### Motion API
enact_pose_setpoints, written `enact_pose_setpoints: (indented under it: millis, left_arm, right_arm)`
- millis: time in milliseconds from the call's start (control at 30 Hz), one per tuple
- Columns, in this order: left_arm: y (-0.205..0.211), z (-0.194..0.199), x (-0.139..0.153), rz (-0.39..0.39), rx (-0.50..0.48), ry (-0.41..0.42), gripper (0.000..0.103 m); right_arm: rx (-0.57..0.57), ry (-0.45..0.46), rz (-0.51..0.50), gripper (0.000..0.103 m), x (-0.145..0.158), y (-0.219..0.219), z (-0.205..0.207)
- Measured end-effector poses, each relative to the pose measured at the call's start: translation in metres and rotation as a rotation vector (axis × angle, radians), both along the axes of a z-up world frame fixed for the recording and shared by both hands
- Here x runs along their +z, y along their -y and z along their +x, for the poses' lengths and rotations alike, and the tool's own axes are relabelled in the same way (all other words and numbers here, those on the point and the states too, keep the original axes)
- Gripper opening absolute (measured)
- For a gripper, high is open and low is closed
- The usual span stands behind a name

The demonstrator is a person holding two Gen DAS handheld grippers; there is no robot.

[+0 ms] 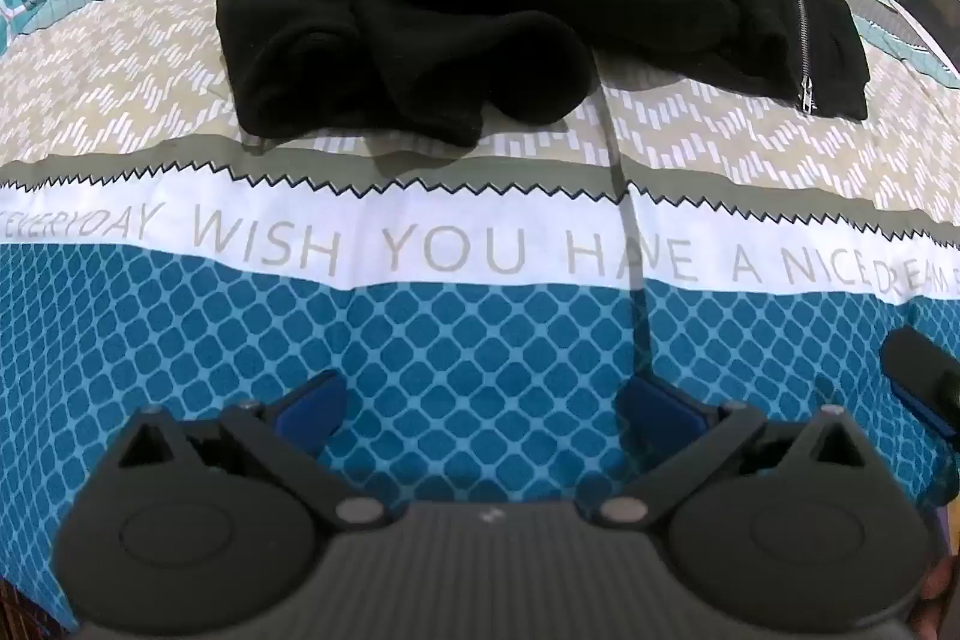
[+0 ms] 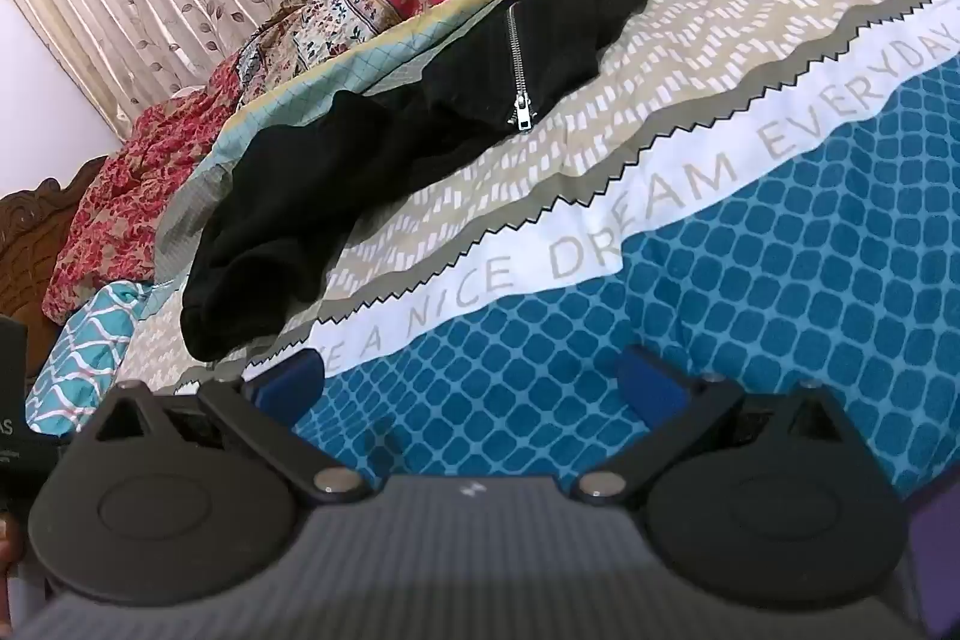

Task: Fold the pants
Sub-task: 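Move both grippers toward the crumpled black pants on the bed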

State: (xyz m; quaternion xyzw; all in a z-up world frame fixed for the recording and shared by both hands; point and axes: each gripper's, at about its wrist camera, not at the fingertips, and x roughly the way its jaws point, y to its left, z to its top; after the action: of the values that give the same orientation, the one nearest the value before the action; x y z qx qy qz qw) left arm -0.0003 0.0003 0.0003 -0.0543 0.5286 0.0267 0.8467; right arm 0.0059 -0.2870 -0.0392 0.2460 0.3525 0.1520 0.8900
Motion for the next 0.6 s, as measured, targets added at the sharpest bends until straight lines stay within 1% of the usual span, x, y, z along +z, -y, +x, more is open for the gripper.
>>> enact_pose_setpoints:
  millis: [133,200,267,300,333,400,433,467,500,600]
  left_arm:
    - [-0.001,-0.001,0.002,-0.009,-0.014,-0.005,0.103]
    - [-0.009,-0.003,0.006,-0.05,-0.019,0.007,0.103]
    - [-0.024,-0.005,0.013,-0.088,0.006,0.036,0.103]
    - [-0.031,-0.002,0.016,-0.088,0.029,0.054,0.103]
    - [-0.039,0.0,0.02,-0.084,0.046,0.076,0.102]
    - [-0.053,0.009,0.029,-0.101,0.067,0.104,0.099]
    - [-0.059,0.015,0.032,-0.123,0.08,0.109,0.098]
    - [-0.069,0.022,0.034,-0.159,0.09,0.111,0.098]
    - [-0.073,0.028,0.037,-0.19,0.095,0.116,0.098]
    - [-0.089,0.047,0.035,-0.305,0.147,0.128,0.098]
  right_arm:
    - [0.006,-0.002,-0.028,0.103,0.002,-0.002,-0.001]
    - [0.02,-0.003,-0.066,0.103,0.002,-0.012,0.003]
    - [0.038,0.009,-0.092,0.101,0.003,-0.013,0.005]
    - [0.062,0.028,-0.102,0.089,0.005,-0.016,0.004]
    - [0.089,0.04,-0.119,0.082,0.011,-0.018,0.004]
    - [0.133,0.073,-0.163,0.058,0.015,-0.025,0.009]
    - [0.147,0.092,-0.188,0.053,0.019,-0.032,0.008]
    - [0.164,0.108,-0.197,0.044,0.021,-0.035,0.012]
    - [0.174,0.117,-0.199,0.042,0.023,-0.037,0.016]
    - [0.193,0.135,-0.23,0.042,0.029,-0.044,0.035]
